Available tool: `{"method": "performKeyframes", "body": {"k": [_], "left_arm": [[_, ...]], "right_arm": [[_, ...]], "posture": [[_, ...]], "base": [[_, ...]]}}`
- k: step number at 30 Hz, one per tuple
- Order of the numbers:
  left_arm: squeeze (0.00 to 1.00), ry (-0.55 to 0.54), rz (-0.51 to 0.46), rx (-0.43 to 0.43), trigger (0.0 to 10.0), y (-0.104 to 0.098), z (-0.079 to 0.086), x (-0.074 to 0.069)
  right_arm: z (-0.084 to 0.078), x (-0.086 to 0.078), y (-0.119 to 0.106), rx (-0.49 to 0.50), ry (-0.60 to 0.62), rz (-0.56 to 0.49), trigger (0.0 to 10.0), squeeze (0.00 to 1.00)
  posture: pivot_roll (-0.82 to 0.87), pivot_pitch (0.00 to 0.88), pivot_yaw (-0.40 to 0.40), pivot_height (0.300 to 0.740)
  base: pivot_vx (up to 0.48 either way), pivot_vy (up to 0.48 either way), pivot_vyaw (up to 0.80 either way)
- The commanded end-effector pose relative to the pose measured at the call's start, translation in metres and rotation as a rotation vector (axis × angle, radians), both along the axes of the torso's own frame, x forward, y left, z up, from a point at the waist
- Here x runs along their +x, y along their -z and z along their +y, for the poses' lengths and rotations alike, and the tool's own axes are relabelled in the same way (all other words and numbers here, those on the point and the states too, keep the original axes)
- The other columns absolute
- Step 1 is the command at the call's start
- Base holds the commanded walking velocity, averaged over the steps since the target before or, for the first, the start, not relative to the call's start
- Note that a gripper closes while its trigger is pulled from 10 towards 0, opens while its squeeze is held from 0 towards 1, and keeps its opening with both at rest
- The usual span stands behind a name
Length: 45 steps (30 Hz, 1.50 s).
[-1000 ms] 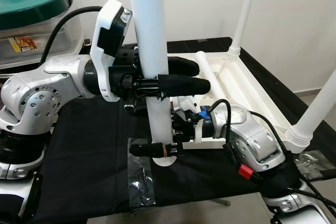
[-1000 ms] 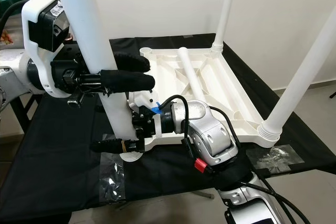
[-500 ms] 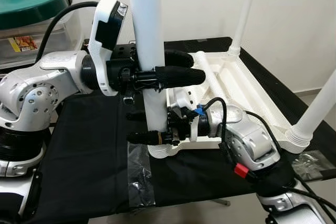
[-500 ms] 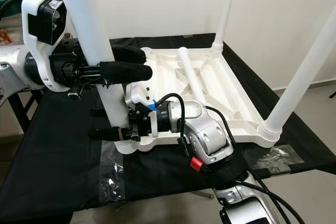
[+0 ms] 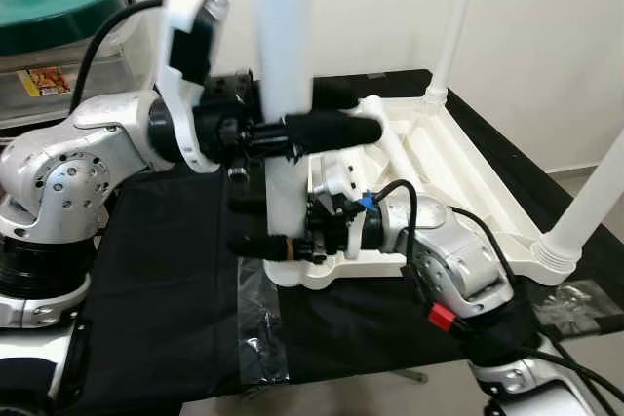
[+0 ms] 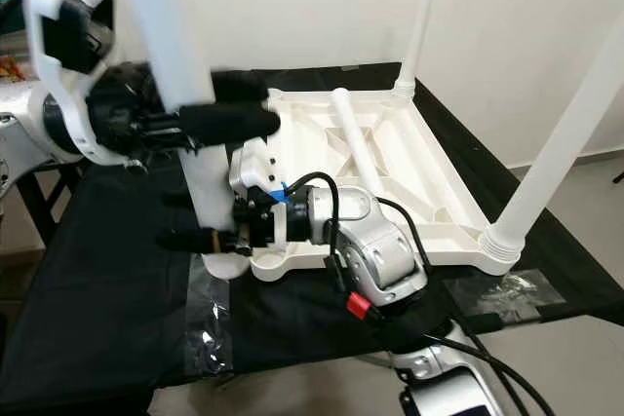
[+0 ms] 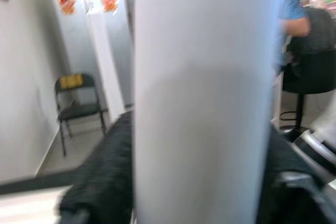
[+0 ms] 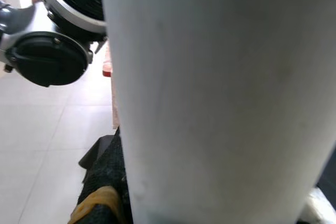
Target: Building children table
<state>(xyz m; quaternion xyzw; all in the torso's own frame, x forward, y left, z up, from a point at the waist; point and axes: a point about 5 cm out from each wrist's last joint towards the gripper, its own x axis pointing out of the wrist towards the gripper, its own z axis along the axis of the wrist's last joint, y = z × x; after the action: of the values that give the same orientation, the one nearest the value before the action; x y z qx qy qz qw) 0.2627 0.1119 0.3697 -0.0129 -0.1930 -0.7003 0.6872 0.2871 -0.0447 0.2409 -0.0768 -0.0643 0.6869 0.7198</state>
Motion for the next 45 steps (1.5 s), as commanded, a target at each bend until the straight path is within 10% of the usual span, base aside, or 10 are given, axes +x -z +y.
{"method": "performKeyframes", "body": {"k": [1, 13, 15, 16, 17, 36, 37, 39, 40, 45], "left_arm": [[1.0, 0.082, -0.022, -0.012, 10.0, -0.005, -0.016, -0.006], [0.97, 0.019, 0.031, -0.17, 10.0, -0.038, 0.001, 0.009], [0.69, 0.029, 0.039, -0.153, 10.0, -0.035, 0.0, 0.009], [0.0, 0.037, 0.039, -0.126, 6.7, -0.031, -0.003, 0.008], [0.0, 0.045, 0.038, -0.103, 0.0, -0.027, -0.005, 0.007], [0.0, -0.076, -0.057, 0.067, 0.0, -0.003, -0.013, 0.016], [0.0, -0.076, -0.058, 0.069, 0.0, -0.002, -0.013, 0.016], [0.0, -0.075, -0.06, 0.07, 0.0, -0.002, -0.013, 0.016], [0.0, -0.073, -0.059, 0.07, 0.0, -0.002, -0.013, 0.016], [0.0, -0.05, -0.061, 0.072, 0.0, -0.001, -0.014, 0.013]], "right_arm": [[0.018, -0.005, 0.01, -0.075, -0.031, 0.011, 0.0, 0.0], [0.008, -0.004, 0.019, -0.092, 0.015, 0.03, 0.0, 0.0], [0.009, -0.005, 0.019, -0.097, 0.013, 0.027, 0.0, 0.0], [0.009, -0.005, 0.02, -0.101, 0.01, 0.024, 0.0, 0.0], [0.01, -0.006, 0.021, -0.105, 0.006, 0.021, 0.0, 0.0], [-0.001, -0.006, 0.024, -0.145, 0.019, 0.004, 0.0, 0.0], [-0.001, -0.005, 0.023, -0.14, 0.028, -0.002, 5.1, 0.0], [0.0, -0.004, 0.021, -0.114, 0.03, 0.01, 10.0, 0.22], [0.001, -0.003, 0.019, -0.097, 0.028, 0.017, 10.0, 1.0], [0.003, -0.005, 0.012, -0.087, 0.007, -0.017, 10.0, 1.0]], "posture": [[-0.01, 0.012, 0.012, 0.74], [0.0, 0.014, 0.014, 0.74], [0.0, 0.014, 0.014, 0.74], [0.0, 0.015, 0.016, 0.74], [0.0, 0.015, 0.016, 0.74], [0.0, 0.018, 0.017, 0.74], [0.0, 0.018, 0.016, 0.74], [0.0, 0.018, 0.013, 0.74], [0.0, 0.018, 0.013, 0.74], [0.0, 0.016, 0.012, 0.74]], "base": [[0.0, 0.0, 0.0], [0.0, 0.0, 0.0], [0.0, 0.0, 0.0], [0.0, 0.0, 0.0], [0.0, 0.0, 0.0], [0.0, 0.0, 0.0], [0.0, 0.0, 0.0], [0.0, 0.0, 0.0], [0.0, 0.0, 0.0], [0.0, 0.0, 0.0]]}}
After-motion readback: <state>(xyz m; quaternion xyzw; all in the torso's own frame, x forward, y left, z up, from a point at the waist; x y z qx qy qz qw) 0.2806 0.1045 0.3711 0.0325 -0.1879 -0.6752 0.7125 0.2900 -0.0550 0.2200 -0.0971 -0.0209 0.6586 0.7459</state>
